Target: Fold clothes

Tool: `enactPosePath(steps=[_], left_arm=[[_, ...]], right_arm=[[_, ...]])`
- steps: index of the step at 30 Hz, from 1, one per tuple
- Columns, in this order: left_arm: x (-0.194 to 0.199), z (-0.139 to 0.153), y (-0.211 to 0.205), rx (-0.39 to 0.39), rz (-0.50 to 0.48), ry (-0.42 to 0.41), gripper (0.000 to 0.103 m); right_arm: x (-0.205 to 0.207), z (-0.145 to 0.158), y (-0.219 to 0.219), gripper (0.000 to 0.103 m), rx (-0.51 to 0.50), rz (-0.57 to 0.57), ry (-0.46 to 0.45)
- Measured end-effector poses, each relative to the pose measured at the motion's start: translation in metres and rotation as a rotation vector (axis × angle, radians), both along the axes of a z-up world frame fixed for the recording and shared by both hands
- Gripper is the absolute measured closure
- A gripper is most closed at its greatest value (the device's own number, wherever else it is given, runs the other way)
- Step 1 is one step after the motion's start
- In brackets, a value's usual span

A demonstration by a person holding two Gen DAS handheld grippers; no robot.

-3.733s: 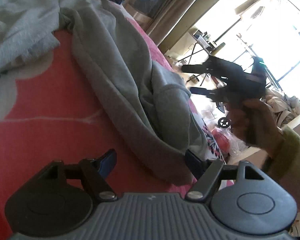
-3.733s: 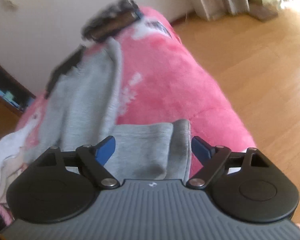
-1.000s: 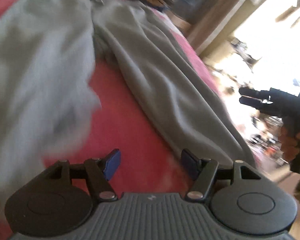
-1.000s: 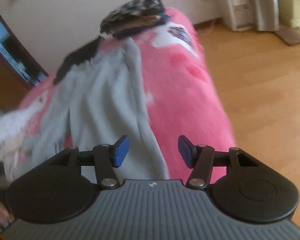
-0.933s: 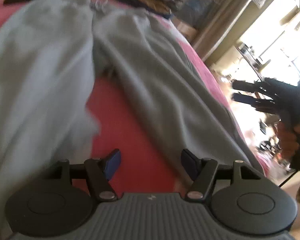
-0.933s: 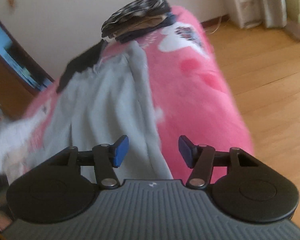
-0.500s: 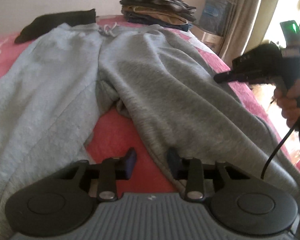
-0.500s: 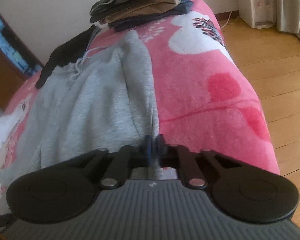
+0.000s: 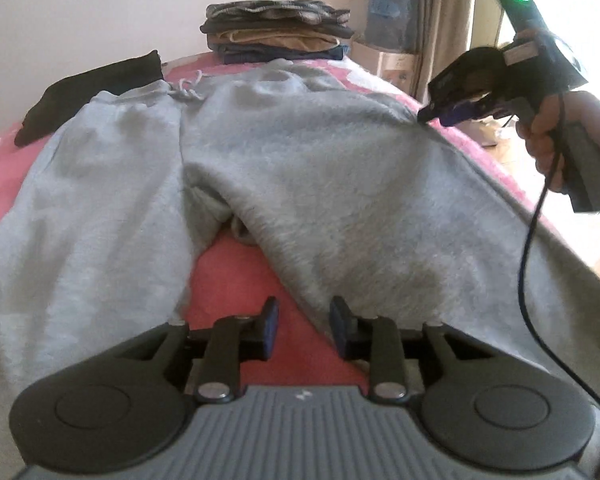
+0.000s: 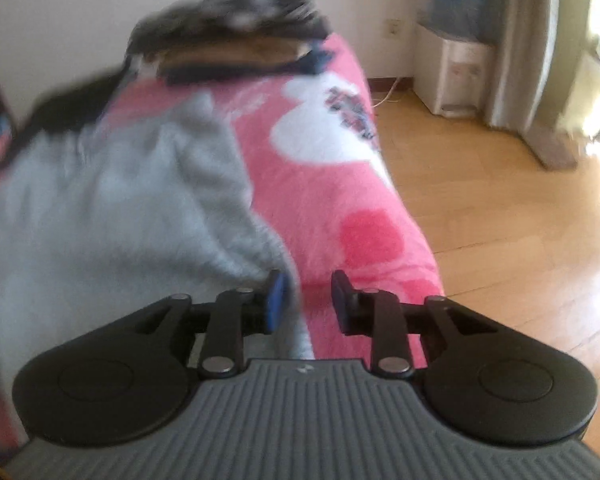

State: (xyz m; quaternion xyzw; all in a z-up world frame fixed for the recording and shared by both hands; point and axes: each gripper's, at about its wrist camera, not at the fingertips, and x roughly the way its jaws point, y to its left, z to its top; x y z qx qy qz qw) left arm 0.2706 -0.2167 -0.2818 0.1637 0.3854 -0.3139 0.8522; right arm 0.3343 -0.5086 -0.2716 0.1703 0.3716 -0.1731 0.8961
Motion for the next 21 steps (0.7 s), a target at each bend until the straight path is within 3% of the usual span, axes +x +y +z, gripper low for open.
enactPosePath(steps=[3, 5, 7, 9, 12, 14, 18, 19, 20, 21], left_arm=[[-0.001, 0.014, 0.008, 0.053, -0.057, -0.045, 0.073], [0.002, 0.018, 0.0, 0.092, -0.081, -0.024, 0.073], [0.007, 0.019, -0.007, 0.075, -0.085, 0.022, 0.073], [0.009, 0.016, -0.015, 0.053, -0.08, 0.042, 0.073], [0.011, 0.006, -0.022, 0.053, -0.066, 0.025, 0.073], [0.014, -0.002, -0.02, 0.057, -0.03, 0.048, 0.073], [0.016, -0.009, -0.015, 0.031, 0.032, 0.085, 0.067], [0.016, -0.009, -0.016, 0.035, 0.039, 0.085, 0.067], [0.016, -0.008, -0.017, 0.039, 0.046, 0.084, 0.067], [0.015, -0.008, -0.018, 0.049, 0.049, 0.079, 0.067]], right_arm=[[-0.001, 0.013, -0.028, 0.074, 0.144, -0.048, -0.116], [0.014, 0.011, -0.042, 0.063, 0.234, -0.064, -0.164], [0.037, 0.001, -0.052, 0.055, 0.324, -0.076, -0.173], [0.06, -0.008, -0.054, 0.055, 0.375, -0.085, -0.164], [0.092, -0.012, -0.048, 0.049, 0.427, -0.029, -0.179], [0.109, -0.016, -0.04, 0.038, 0.379, 0.015, -0.147], [0.134, -0.028, -0.024, 0.037, 0.25, 0.066, -0.057], [0.136, -0.028, -0.02, 0.049, 0.217, 0.082, -0.06], [0.137, -0.026, -0.016, 0.097, 0.191, 0.1, -0.064], [0.139, -0.022, -0.014, 0.101, 0.179, 0.123, -0.071]])
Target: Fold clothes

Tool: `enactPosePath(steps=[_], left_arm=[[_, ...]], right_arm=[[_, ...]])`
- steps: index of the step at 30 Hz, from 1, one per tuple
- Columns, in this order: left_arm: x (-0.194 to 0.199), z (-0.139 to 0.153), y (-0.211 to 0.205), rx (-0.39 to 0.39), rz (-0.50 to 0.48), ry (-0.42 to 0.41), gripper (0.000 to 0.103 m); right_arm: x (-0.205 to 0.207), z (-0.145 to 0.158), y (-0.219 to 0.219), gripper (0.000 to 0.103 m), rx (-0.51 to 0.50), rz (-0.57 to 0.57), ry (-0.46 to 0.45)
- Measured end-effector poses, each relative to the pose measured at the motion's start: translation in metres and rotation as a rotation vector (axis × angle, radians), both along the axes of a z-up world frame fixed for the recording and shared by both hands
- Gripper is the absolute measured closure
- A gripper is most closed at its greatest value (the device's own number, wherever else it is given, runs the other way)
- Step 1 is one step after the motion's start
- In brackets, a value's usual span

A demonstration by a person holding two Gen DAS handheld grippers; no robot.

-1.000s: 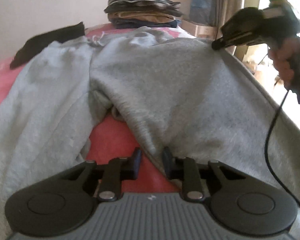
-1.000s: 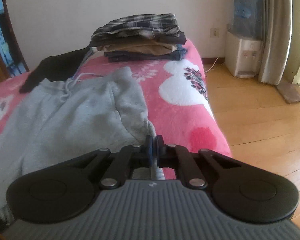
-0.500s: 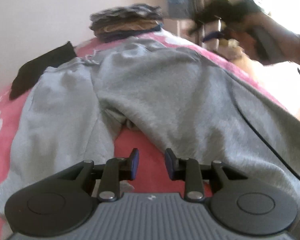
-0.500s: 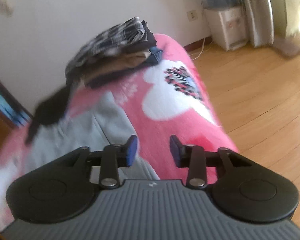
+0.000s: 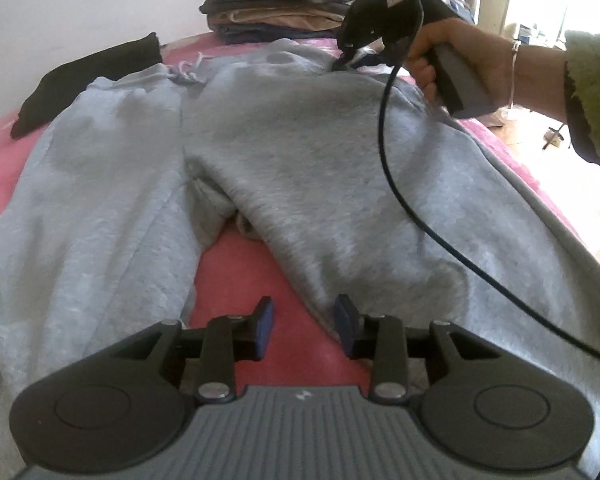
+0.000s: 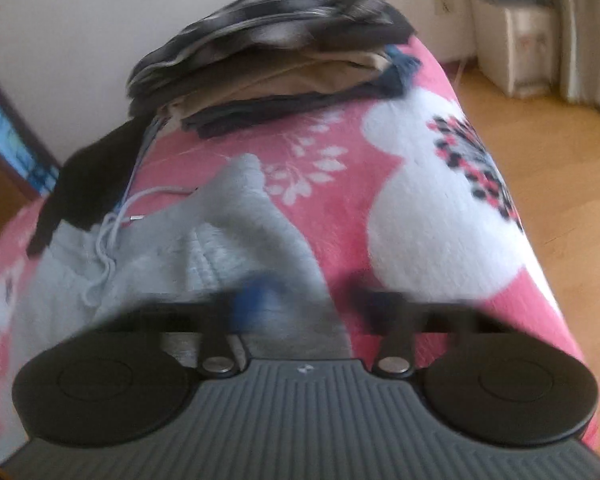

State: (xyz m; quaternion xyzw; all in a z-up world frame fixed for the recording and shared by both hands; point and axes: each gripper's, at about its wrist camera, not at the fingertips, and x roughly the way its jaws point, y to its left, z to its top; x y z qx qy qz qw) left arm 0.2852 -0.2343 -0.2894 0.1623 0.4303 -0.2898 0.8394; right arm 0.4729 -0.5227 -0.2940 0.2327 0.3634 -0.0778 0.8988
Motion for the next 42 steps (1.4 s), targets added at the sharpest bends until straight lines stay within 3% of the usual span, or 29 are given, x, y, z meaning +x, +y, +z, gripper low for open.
enactPosePath(steps=[2, 4, 9, 12, 14, 16, 17, 20, 23, 25, 29, 31, 35, 37, 39, 42], left_arm=[[-0.003, 0.0, -0.003, 0.027, -0.002, -0.017, 0.067], [-0.006, 0.0, -0.007, 0.053, -0.003, -0.032, 0.067], [-0.007, -0.001, -0.011, 0.073, 0.019, -0.027, 0.067], [-0.008, -0.001, -0.011, 0.081, 0.014, -0.031, 0.067], [-0.009, 0.001, -0.01, 0.079, 0.011, -0.03, 0.067], [-0.008, 0.002, -0.008, 0.072, 0.012, -0.023, 0.067], [-0.007, 0.003, -0.007, 0.066, 0.012, -0.017, 0.067], [-0.005, 0.005, -0.003, 0.052, 0.012, -0.007, 0.065], [-0.002, 0.004, 0.0, 0.037, 0.015, -0.002, 0.061], [0.0, 0.003, 0.002, 0.026, 0.026, 0.006, 0.058], [0.003, 0.01, 0.009, 0.003, 0.015, 0.017, 0.051], [0.004, 0.015, 0.013, -0.008, 0.003, 0.02, 0.051], [-0.005, 0.027, 0.024, -0.05, -0.058, -0.011, 0.044], [-0.012, 0.027, 0.027, -0.068, -0.087, 0.0, 0.044], [-0.02, 0.023, 0.026, -0.078, -0.12, 0.015, 0.044], [-0.035, 0.014, 0.021, -0.053, -0.153, 0.015, 0.044]], right_arm=[[0.0, 0.01, 0.005, 0.101, -0.038, 0.049, -0.062], [0.003, 0.018, 0.015, 0.101, -0.139, 0.076, -0.095], [0.02, -0.007, 0.02, 0.101, -0.349, 0.027, 0.026], [0.023, -0.006, 0.025, 0.094, -0.424, 0.038, 0.027], [0.017, 0.004, 0.018, 0.081, -0.396, -0.017, 0.009], [-0.004, 0.021, 0.004, 0.081, -0.247, -0.113, -0.095], [-0.015, 0.028, 0.0, 0.081, -0.166, -0.105, -0.141], [-0.045, 0.041, 0.006, 0.081, -0.027, 0.123, -0.154], [-0.061, 0.03, 0.022, 0.083, -0.048, 0.274, -0.054], [-0.051, 0.007, 0.027, 0.083, -0.16, 0.251, 0.052], [-0.06, 0.012, 0.014, 0.08, -0.076, 0.122, 0.026], [-0.09, 0.031, 0.008, 0.08, 0.012, 0.133, 0.004], [-0.178, 0.065, 0.019, 0.079, 0.008, 0.271, 0.055], [-0.224, 0.072, 0.028, 0.079, 0.075, 0.309, 0.091], [-0.264, 0.067, 0.038, 0.079, 0.159, 0.358, 0.139], [-0.297, 0.041, 0.057, 0.079, 0.11, 0.404, 0.231]])
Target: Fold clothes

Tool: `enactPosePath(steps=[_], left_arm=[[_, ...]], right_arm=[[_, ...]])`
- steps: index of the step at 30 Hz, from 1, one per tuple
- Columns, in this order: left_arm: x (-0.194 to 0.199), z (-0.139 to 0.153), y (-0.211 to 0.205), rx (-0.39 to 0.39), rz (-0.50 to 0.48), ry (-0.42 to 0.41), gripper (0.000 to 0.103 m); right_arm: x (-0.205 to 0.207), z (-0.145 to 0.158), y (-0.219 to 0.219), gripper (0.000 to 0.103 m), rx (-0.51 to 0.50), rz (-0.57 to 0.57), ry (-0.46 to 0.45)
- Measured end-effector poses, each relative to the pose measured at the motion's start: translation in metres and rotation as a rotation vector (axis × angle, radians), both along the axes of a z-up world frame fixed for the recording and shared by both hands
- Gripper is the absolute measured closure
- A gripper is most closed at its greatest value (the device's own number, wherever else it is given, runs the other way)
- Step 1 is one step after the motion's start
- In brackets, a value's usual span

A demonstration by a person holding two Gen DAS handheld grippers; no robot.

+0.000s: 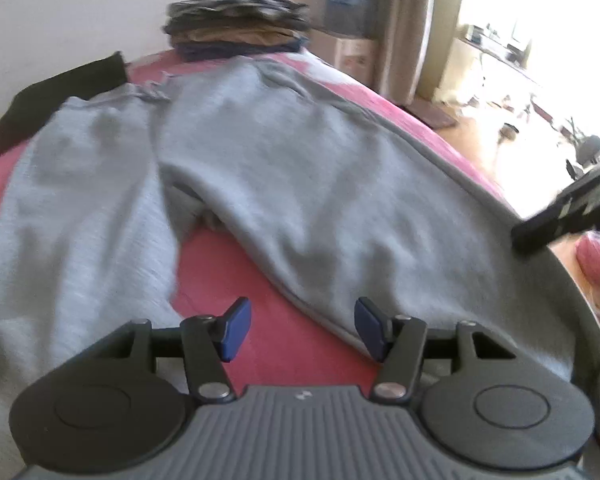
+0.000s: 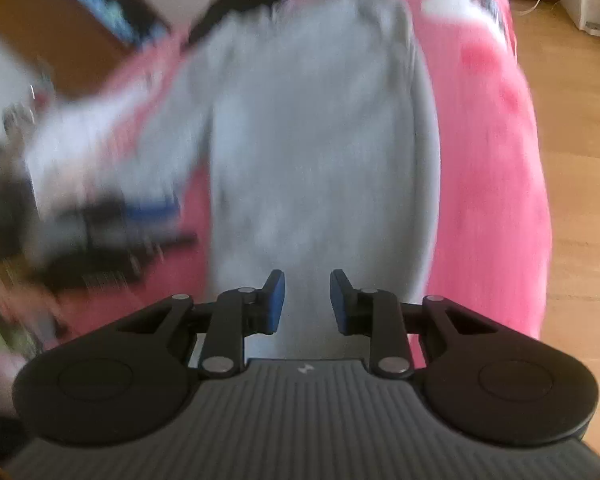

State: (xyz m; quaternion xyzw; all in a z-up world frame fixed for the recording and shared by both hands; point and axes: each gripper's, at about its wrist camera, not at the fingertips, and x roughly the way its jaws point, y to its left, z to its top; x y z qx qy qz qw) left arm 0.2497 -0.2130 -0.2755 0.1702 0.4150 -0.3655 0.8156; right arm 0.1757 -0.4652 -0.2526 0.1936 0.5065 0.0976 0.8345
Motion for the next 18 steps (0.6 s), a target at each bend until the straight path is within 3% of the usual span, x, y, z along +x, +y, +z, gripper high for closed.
enactPosePath(steps=[2, 5, 10, 12, 15, 18], left_arm=[[-0.007, -0.002, -0.002, 0.026, 0.008, -0.002, 0.044], [-0.014, 0.002, 0.001, 0.06, 0.042, 0.006, 0.045], [-0.043, 0.042, 0.028, 0.093, 0.039, 0.063, 0.042], [-0.071, 0.058, 0.041, 0.063, 0.018, 0.041, 0.027], [-0.116, 0.066, 0.055, -0.004, -0.022, 0.011, 0.024], [-0.148, 0.054, 0.065, -0.076, -0.045, 0.028, 0.02]], right_arm=[[-0.008, -0.023, 0.007, 0.081, -0.109, -0.017, 0.043], [-0.027, -0.016, 0.003, 0.08, -0.074, -0.106, -0.035], [-0.103, 0.038, -0.006, 0.074, 0.031, -0.199, -0.24], [-0.135, 0.059, -0.009, 0.072, 0.11, -0.226, -0.304], [-0.164, 0.08, -0.003, 0.071, 0.206, -0.255, -0.371], [-0.17, 0.085, 0.017, 0.071, 0.232, -0.268, -0.368]])
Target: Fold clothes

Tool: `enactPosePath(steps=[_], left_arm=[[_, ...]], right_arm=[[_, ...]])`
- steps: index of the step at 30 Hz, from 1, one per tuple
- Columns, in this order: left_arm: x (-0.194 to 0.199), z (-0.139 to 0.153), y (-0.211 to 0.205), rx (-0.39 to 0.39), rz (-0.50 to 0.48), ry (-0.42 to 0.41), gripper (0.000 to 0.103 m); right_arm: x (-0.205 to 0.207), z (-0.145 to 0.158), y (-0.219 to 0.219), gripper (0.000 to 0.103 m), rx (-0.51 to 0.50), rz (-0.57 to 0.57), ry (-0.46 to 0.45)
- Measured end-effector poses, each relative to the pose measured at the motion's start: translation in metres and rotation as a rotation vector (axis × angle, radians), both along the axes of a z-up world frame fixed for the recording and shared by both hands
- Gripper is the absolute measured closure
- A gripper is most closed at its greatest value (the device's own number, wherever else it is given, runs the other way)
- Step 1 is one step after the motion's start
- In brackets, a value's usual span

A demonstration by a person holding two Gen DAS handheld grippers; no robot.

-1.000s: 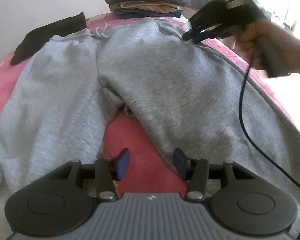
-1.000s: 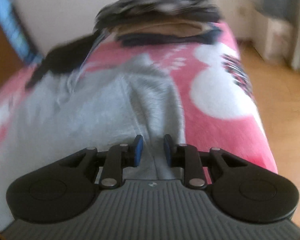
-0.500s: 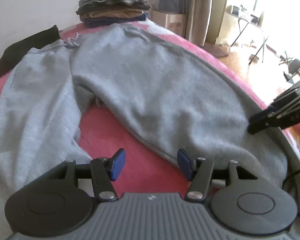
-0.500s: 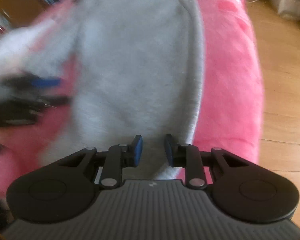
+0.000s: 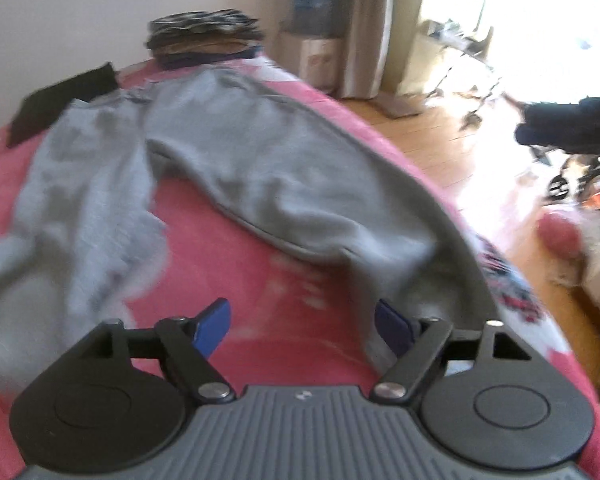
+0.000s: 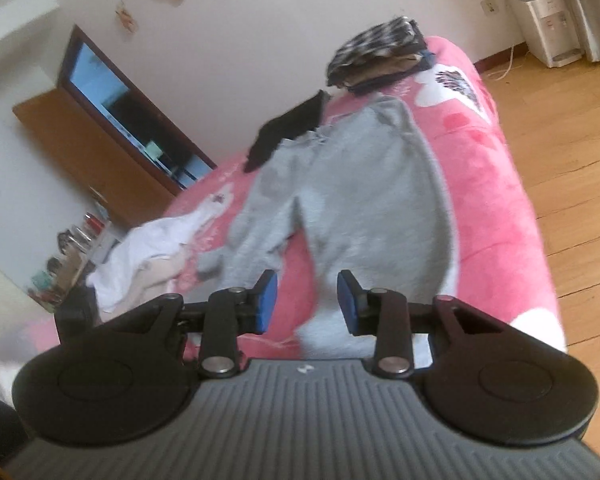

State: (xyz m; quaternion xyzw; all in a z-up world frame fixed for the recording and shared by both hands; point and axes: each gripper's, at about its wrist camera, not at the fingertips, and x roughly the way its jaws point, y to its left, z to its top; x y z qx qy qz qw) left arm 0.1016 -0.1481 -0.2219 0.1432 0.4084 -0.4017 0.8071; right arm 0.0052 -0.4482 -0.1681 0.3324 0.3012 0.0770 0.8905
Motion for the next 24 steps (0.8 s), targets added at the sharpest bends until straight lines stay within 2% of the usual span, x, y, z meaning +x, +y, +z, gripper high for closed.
enactPosePath(steps=[3, 7, 9, 13, 16, 24], left_arm=[[-0.018, -0.022, 0.01, -0.036, 0.034, 0.023, 0.019], [-0.019, -0.042, 0.021, -0.05, 0.097, 0.081, 0.018], [-0.018, -0.045, 0.026, -0.046, 0.088, 0.11, 0.013], [-0.016, -0.05, 0.036, -0.064, 0.088, 0.145, 0.012], [-0.014, -0.054, 0.042, -0.081, 0.09, 0.172, 0.009], [-0.012, -0.063, 0.042, -0.074, 0.082, 0.205, 0.005]], right_arm=[[0.002, -0.006, 0.026, 0.071, 0.005, -0.007, 0.057], [0.006, -0.025, 0.06, 0.071, -0.01, -0.016, 0.197], [0.007, -0.031, 0.076, 0.071, -0.05, -0.02, 0.23], [0.006, -0.039, 0.096, 0.071, -0.097, -0.076, 0.254], [0.002, -0.046, 0.1, 0.071, -0.082, -0.119, 0.267], [0.007, -0.051, 0.108, 0.069, -0.134, -0.156, 0.312]])
